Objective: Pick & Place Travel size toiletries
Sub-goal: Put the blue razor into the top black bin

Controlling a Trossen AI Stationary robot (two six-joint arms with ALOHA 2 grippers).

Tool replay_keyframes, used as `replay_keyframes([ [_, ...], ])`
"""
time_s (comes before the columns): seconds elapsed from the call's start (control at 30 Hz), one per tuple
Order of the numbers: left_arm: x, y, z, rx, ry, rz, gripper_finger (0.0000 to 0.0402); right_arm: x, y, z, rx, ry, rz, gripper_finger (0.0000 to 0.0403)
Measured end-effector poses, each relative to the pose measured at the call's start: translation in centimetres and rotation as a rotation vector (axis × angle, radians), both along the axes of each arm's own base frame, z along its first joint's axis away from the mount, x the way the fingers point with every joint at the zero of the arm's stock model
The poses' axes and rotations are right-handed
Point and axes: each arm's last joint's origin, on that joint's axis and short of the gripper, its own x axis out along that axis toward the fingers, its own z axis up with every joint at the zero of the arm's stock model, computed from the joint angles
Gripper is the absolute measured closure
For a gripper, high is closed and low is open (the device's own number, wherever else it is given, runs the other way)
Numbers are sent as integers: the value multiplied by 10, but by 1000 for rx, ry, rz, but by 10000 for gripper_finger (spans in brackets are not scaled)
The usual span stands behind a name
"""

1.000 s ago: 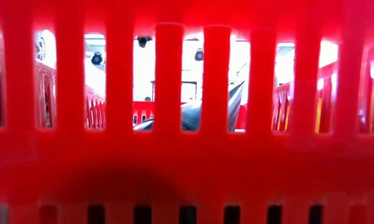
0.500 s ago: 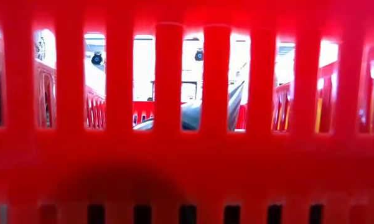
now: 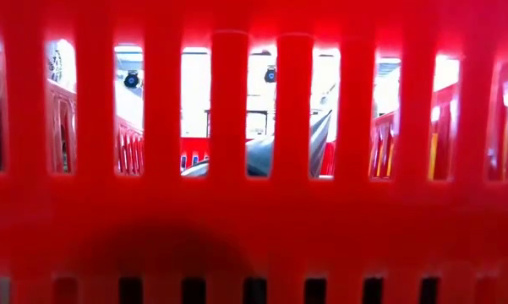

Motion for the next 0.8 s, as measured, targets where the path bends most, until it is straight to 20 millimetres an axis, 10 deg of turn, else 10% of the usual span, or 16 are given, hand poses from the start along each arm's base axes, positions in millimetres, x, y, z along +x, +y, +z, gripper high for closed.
replay_keyframes([
  [0.37,1,0,-3,2,30,5,364,28,-6,-17,67,-99,-88,231],
  [0.8,17,3,-19,-13,45,34,364,41,-13,-31,111,-118,-86,232],
])
